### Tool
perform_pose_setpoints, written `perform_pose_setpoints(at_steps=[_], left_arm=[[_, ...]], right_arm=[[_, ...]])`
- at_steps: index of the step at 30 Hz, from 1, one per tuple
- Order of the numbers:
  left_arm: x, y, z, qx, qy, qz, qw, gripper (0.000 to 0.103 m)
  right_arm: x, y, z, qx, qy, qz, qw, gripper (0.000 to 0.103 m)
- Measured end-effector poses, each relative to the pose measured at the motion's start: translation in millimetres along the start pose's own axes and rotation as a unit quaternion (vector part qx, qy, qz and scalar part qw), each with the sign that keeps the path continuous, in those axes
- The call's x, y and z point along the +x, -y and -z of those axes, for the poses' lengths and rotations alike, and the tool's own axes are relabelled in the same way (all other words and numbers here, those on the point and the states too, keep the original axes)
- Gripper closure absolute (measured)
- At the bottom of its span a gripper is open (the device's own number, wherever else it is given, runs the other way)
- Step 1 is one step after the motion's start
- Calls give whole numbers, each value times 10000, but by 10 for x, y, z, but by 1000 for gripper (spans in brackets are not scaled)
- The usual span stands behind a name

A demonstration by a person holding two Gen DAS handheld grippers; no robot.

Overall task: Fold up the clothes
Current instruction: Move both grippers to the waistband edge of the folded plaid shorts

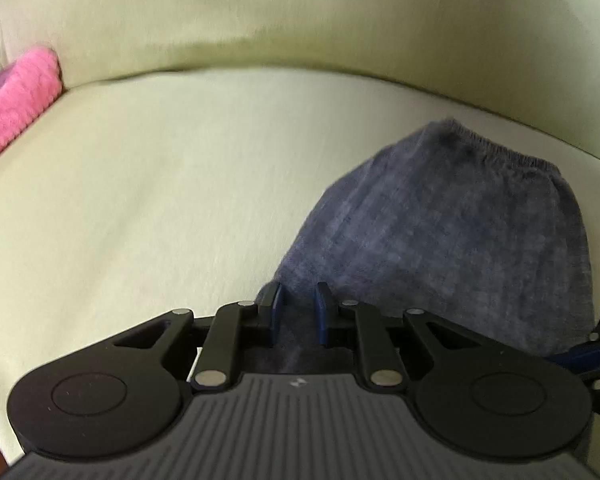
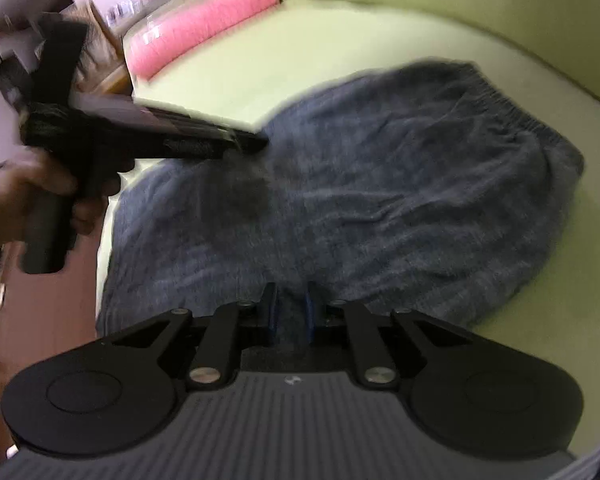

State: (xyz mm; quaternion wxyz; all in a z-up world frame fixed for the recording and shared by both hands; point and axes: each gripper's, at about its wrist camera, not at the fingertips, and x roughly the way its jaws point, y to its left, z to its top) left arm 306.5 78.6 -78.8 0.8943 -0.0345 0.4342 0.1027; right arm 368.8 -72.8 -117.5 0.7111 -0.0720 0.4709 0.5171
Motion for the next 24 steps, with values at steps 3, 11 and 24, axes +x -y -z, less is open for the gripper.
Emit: perform_pose_setpoints(at_steps=[3,11,24], left_arm=[[-237,24,-13,-91,195,144,9997,81],[-240,185,-320,1146,-233,448,9921,73],[881,420,-1603,2649,-1258,2990,9081,72]], right_arm=[[-191,3,-64,183,288,-16,9994,83],[-286,187,-19,755,269,309,9963,76],[-560,1195,-105,3166,1712,954,9281,65]])
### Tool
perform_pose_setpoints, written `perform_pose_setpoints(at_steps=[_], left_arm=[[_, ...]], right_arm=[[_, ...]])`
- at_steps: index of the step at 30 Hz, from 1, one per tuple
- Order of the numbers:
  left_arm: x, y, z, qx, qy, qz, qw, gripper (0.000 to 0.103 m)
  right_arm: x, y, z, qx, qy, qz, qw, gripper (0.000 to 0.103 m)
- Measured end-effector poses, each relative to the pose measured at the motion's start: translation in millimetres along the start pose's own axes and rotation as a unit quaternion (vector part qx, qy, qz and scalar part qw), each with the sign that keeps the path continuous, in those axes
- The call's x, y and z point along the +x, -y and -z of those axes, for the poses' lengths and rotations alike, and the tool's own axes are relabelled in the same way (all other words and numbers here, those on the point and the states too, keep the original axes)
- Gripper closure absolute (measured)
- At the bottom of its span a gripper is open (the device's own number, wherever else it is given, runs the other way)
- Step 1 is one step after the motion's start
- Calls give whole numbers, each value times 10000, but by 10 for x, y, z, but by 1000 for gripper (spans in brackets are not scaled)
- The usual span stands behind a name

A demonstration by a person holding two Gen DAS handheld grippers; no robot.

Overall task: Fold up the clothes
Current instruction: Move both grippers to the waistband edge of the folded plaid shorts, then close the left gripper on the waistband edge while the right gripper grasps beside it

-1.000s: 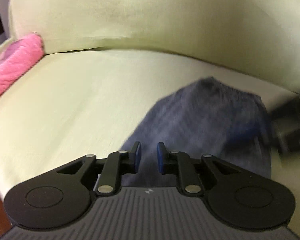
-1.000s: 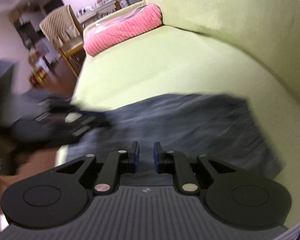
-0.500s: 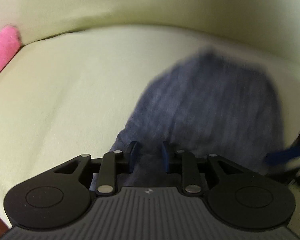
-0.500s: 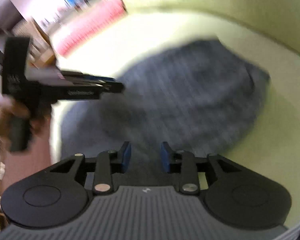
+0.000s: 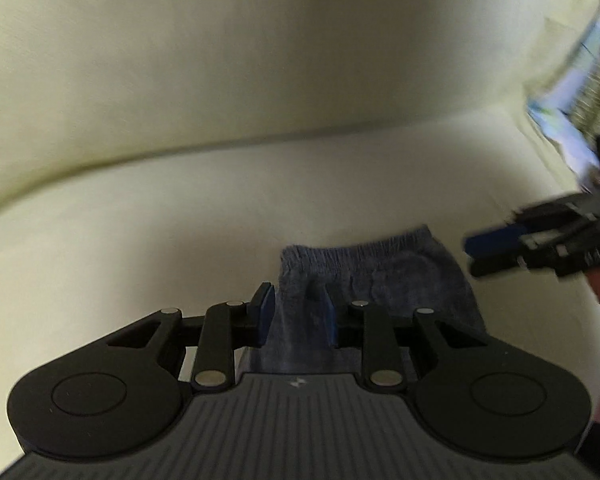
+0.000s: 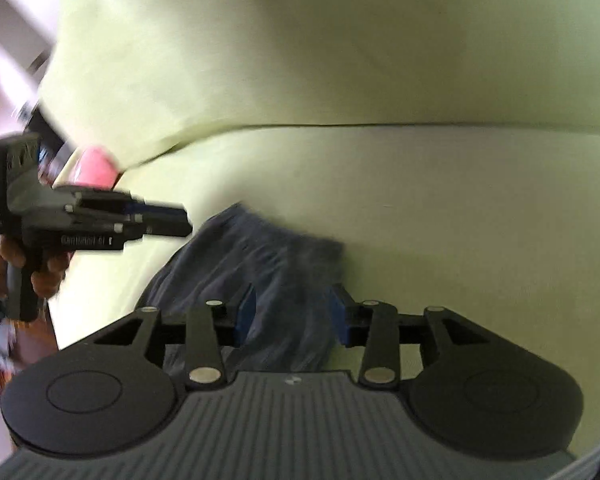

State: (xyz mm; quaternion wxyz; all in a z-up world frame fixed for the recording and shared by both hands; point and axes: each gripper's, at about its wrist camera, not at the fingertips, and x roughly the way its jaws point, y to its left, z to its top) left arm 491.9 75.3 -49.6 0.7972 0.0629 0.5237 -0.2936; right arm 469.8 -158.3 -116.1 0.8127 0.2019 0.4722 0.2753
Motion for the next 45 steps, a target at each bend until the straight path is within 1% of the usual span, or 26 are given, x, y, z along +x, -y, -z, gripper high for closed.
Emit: perform_pose_setpoints(at_steps=[1,3,5,8,10,12,14,16,19,20,21,22,23,24,26,27,29,31,32,33,34,35,37,40,42,45], left_arm=[[76,-52,-21,74,-127,59,9999,72],[178,-176,-95,162,-204,509,9984,72],[235,-240,-120,155,-273,724,9969,66],[365,-389,-170,125,-366,1200,9920,65],[424,-469,-206,82,-391,1492,9880,65],[472,-523,-248,53,-424,1738,9838,65],[512,-541,-283,100,-437,1927,9802,65],[542,-514,-310,240,-422,2044,9777,65],[531,-562,-368,289,-392,2095,9766,68],[525,-560,-363,312,-361,2100,9765,69],[520,-556,-357,337,-328,2104,9765,69],[511,-544,-339,415,-286,2083,9768,69],[502,-531,-321,500,-243,2057,9770,67],[494,-500,-309,623,-169,1989,9779,66],[461,-483,-284,759,-60,1932,9782,66],[451,-466,-270,843,-14,1909,9780,66],[434,-430,-242,1017,75,1862,9772,66],[420,-421,-231,1103,113,1823,9770,67],[413,-412,-225,1162,152,1807,9765,67],[415,-403,-215,1233,198,1789,9759,67],[413,-404,-204,1263,227,1787,9755,69],[428,-398,-190,1307,287,1794,9746,68],[439,-388,-190,1312,335,1820,9739,68],[440,-392,-194,1327,358,1843,9732,67],[442,-390,-230,1395,303,1929,9708,67],[459,-391,-282,1508,138,2113,9656,67]], right_arm=[[36,7,5,37,22,-3,10000,64],[146,64,6,201,124,1,9997,59],[165,85,5,247,132,48,9996,57],[244,125,21,334,69,-24,9994,57],[302,148,43,362,82,-167,9992,57],[363,197,39,467,49,-410,9981,54],[418,251,21,595,4,-651,9961,54],[416,263,-9,646,-25,-759,9950,54],[272,234,-69,598,-149,-823,9947,54],[237,208,-132,433,-236,-744,9960,54],[174,150,-208,237,-254,-538,9979,50],[110,103,-254,96,-200,-416,9989,46],[75,9,-353,-241,-110,-320,9991,42],[104,-92,-457,-594,-178,-425,9972,38],[288,-232,-604,-1022,-615,-702,9904,33],[400,-296,-656,-1267,-851,-733,9856,33],[668,-421,-746,-1848,-1322,-796,9706,33],[864,-444,-819,-1968,-1774,-1166,9572,32],[937,-448,-871,-2008,-1900,-1331,9518,34],[1001,-434,-934,-1968,-2048,-1452,9478,46],[1033,-411,-974,-1935,-2122,-1467,9466,58],[1063,-386,-1012,-1912,-2205,-1477,9450,85],[1080,-359,-1040,-1941,-2352,-1498,9405,86],[1028,-479,-1037,-2211,-2372,-1428,9351,88],[967,-581,-1022,-2455,-2241,-1387,9329,93],[810,-699,-958,-2867,-1992,-1322,9277,95]])
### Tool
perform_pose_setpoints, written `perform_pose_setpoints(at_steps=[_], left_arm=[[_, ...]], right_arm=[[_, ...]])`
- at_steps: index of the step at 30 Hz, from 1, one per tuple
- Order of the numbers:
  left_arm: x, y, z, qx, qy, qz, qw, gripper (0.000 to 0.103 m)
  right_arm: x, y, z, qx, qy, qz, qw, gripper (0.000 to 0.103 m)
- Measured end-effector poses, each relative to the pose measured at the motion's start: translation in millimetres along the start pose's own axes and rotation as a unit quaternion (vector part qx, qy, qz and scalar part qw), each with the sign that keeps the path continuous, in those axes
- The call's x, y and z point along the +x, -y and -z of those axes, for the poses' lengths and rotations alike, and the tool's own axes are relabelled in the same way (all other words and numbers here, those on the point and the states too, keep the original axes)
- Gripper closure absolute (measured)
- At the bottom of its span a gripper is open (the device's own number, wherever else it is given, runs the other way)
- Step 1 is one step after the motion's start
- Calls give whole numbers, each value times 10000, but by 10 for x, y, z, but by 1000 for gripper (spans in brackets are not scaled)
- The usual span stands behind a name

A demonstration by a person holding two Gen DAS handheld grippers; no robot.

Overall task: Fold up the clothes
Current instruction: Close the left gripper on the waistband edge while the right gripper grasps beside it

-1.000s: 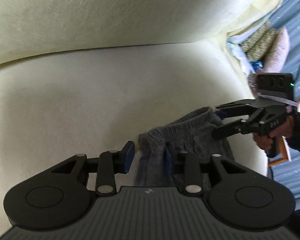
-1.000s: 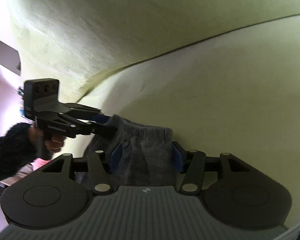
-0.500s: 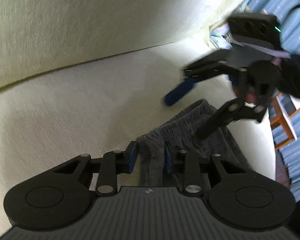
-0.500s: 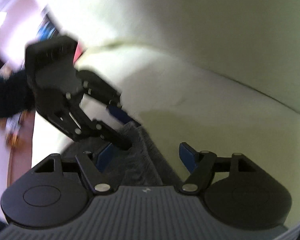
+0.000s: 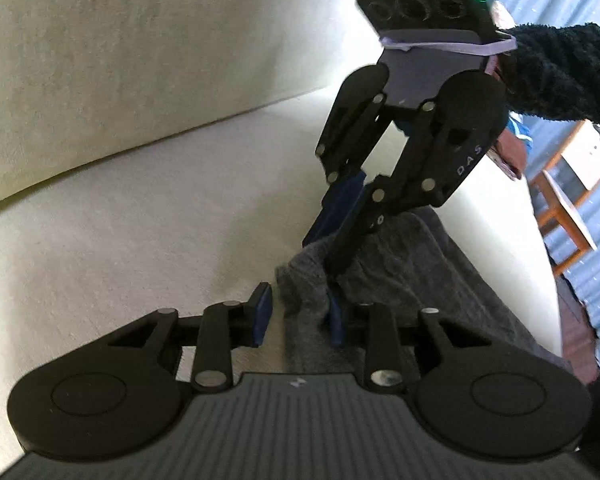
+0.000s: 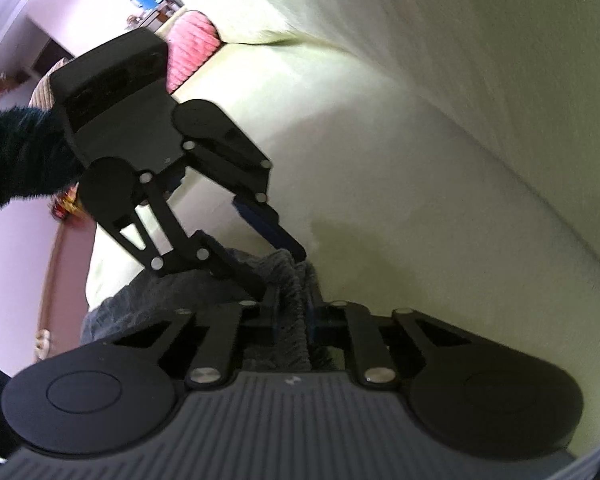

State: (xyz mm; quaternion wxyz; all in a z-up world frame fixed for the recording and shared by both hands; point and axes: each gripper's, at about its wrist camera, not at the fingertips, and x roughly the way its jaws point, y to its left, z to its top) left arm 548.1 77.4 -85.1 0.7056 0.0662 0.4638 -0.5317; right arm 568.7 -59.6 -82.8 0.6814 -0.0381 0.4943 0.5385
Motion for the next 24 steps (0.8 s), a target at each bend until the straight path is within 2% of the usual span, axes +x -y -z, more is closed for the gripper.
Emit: perform_pose_setpoints(at_steps=[4,7,8,10,11,12,14,15,16,18,21,24], left_arm=[[97,-40,-144,173,-293,352,9988,59],[180,-44,-275,407,-472,526,9967,58],[201,-31,-302,515,-506,555,9958,65],[257,14,-334,800,-578,559,9935,81],[283,35,-340,931,-610,531,9924,84],[289,47,-338,1044,-581,507,9915,85],[292,53,-330,1198,-495,468,9905,86],[291,46,-325,1231,-444,452,9904,87],[293,43,-322,1245,-419,443,9903,87],[272,52,-288,1321,-350,385,9899,87],[220,112,-220,1504,-262,248,9880,87],[197,183,-176,1707,-169,81,9851,87]], right_arm=[[-102,-272,52,-615,161,344,9974,96],[-164,-438,93,-967,265,553,9934,97],[-171,-480,112,-1022,322,644,9922,97],[-138,-487,131,-900,399,798,9919,91],[-173,-443,165,-617,469,918,9928,81],[-215,-396,205,-336,544,1019,9927,64],[-365,-265,342,251,768,1086,9908,50],[-506,-167,486,758,936,1117,9864,46],[-617,-65,639,1263,1044,1049,9809,46],[-714,88,859,1892,1190,843,9710,46],[-664,263,1056,2322,1171,570,9639,48],[-681,435,1115,2429,1416,274,9593,52]])
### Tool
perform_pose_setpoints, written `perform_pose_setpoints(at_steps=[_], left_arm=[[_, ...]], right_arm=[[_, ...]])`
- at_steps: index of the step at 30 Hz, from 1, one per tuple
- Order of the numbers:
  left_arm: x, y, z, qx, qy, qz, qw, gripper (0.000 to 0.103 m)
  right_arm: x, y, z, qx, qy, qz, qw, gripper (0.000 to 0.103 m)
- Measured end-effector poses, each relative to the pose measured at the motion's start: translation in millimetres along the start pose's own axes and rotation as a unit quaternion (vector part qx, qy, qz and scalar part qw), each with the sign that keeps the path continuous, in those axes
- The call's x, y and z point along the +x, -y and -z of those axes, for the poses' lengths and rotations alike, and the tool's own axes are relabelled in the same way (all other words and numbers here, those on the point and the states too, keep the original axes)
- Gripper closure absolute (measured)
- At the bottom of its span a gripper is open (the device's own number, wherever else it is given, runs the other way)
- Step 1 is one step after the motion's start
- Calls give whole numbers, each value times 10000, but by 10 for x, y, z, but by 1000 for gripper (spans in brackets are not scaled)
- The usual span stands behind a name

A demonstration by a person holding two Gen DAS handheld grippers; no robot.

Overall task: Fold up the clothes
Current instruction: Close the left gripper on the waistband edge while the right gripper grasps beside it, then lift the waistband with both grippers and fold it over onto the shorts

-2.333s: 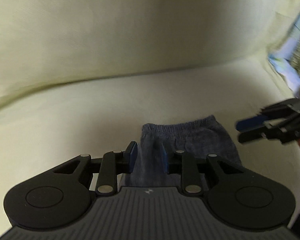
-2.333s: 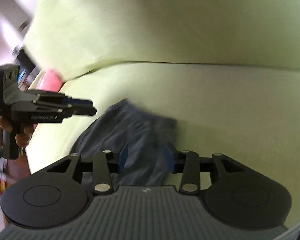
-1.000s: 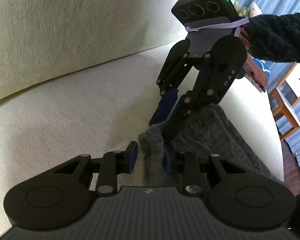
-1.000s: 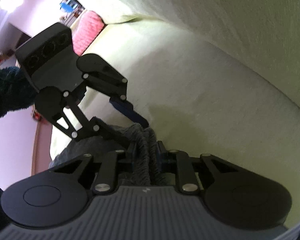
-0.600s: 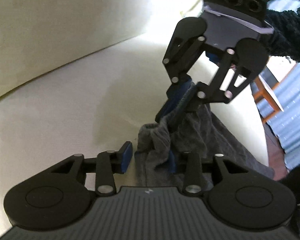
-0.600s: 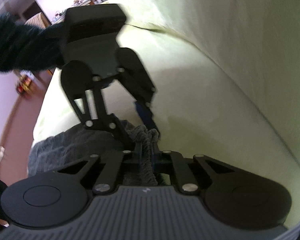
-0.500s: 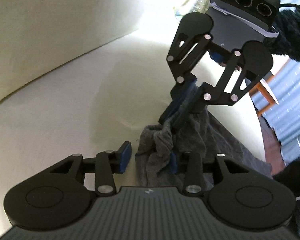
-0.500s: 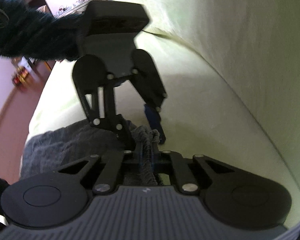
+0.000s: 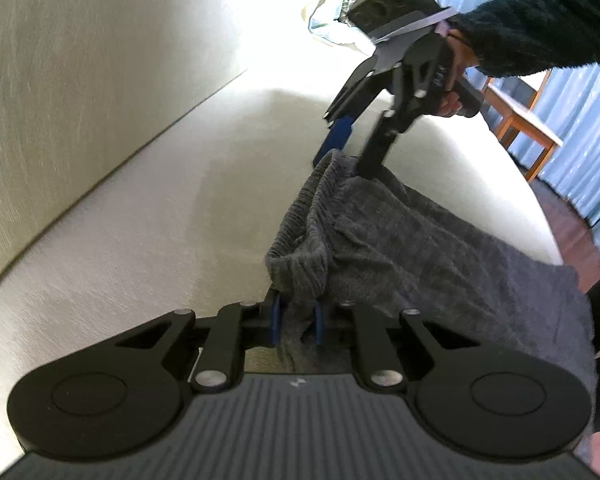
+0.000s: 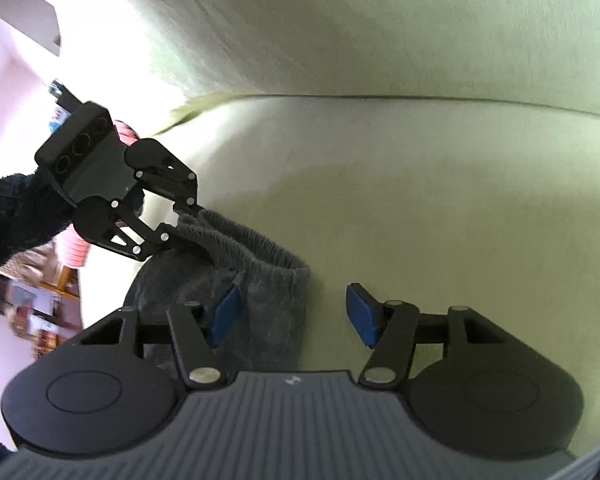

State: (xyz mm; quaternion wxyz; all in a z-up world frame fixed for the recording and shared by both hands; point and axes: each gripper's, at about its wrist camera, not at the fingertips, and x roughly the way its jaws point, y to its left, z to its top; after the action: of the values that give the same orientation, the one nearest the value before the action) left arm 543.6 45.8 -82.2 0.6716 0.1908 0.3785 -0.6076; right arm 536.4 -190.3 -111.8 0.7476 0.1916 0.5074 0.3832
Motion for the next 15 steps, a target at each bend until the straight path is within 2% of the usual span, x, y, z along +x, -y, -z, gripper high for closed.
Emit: perform_pose_setpoints(at_steps=[1,2,3,5,8,10,12,15], left_arm=[[-2,91,9,16,5,-13,10000,87],[-22,122,32,12,3,-38,10000,87],[-51,160,67,22,-5,-84,10000,87],[-56,193,61,26,-25,-189,9998,87],[-235,352,45,120,17,-438,9990,88],[-386,494,25,200,75,-630,9978,88],[-547,695,8,323,126,-870,9956,88],[-783,1085,3,591,168,-1278,9899,88]], right_arm=[[12,43,-17,72,28,-139,9999,57],[41,50,-33,13,-40,-204,9998,76],[69,57,-50,-45,-108,-268,9996,89],[111,13,-56,-307,-182,-293,9989,92],[-33,-217,-43,-805,135,12,9967,95],[-156,-470,14,-1308,323,275,9905,95],[-296,-896,164,-2124,457,630,9741,95],[-455,-1414,443,-2964,677,940,9480,95]])
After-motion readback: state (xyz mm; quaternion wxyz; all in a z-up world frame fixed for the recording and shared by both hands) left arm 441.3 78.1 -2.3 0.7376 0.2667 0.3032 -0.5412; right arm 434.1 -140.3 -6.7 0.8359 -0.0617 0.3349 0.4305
